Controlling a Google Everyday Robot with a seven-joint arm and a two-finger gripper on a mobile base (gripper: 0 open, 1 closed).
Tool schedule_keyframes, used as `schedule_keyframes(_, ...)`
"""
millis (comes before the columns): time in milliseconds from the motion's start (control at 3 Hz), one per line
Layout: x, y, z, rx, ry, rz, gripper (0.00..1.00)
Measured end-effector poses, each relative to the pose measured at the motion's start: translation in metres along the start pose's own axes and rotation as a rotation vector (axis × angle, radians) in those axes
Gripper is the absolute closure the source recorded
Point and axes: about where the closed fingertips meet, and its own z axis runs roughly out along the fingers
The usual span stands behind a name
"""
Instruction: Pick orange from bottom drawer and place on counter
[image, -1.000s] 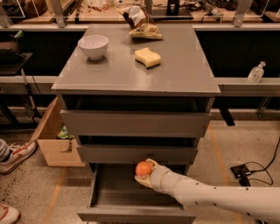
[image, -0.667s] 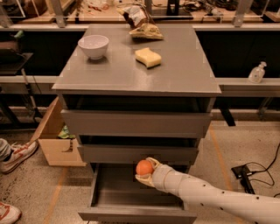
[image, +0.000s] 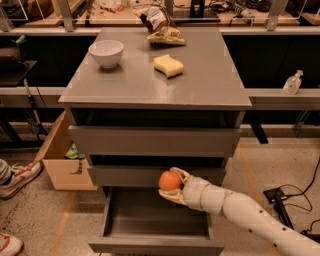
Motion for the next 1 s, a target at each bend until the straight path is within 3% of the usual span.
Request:
schedule_keyframes(333,-0.051,0.007,-0.026,-0.053,-0.018,-0.1,1.0)
schedule_keyframes(667,-0.052,0.007,-0.027,-0.052,-0.019,-0.101,1.0)
schedule_keyframes(1000,-0.075,-0.018,-0.052,0.001,-0.036,-0.126,1.0)
